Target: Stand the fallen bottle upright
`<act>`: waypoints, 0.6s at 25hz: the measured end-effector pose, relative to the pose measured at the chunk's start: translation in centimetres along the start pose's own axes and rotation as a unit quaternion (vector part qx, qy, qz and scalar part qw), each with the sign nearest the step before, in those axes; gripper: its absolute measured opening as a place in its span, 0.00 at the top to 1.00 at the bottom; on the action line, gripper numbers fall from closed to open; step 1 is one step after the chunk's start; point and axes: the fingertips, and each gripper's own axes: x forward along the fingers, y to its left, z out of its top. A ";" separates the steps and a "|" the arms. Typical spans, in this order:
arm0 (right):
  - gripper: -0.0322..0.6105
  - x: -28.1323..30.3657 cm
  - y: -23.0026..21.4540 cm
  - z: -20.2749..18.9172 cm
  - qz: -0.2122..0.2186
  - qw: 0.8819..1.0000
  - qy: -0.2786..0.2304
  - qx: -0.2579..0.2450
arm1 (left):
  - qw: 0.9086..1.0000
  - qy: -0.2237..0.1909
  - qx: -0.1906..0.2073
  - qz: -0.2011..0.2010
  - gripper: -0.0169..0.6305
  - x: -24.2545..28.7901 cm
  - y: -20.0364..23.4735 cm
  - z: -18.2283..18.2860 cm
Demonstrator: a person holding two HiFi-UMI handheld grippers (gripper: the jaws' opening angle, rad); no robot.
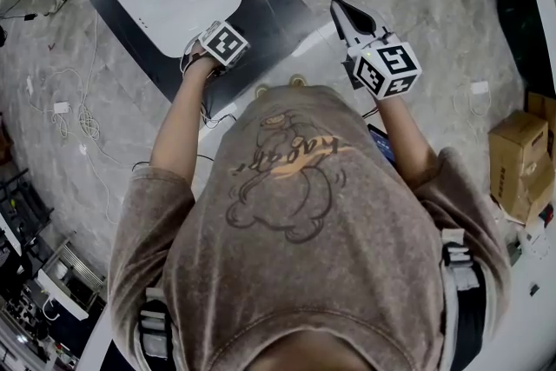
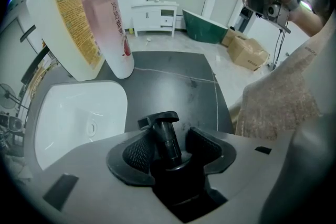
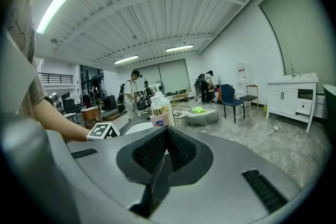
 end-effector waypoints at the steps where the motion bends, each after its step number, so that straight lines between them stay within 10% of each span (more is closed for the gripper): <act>1: 0.95 0.0 0.0 0.0 0.001 1.000 0.001 -0.001 | 1.000 -0.001 0.001 -0.001 0.62 0.0 -0.1 0.0; 15: 0.95 -0.3 0.1 0.2 0.015 1.000 0.007 -0.016 | 0.994 -0.110 -0.017 0.025 0.65 -3.7 0.0 1.3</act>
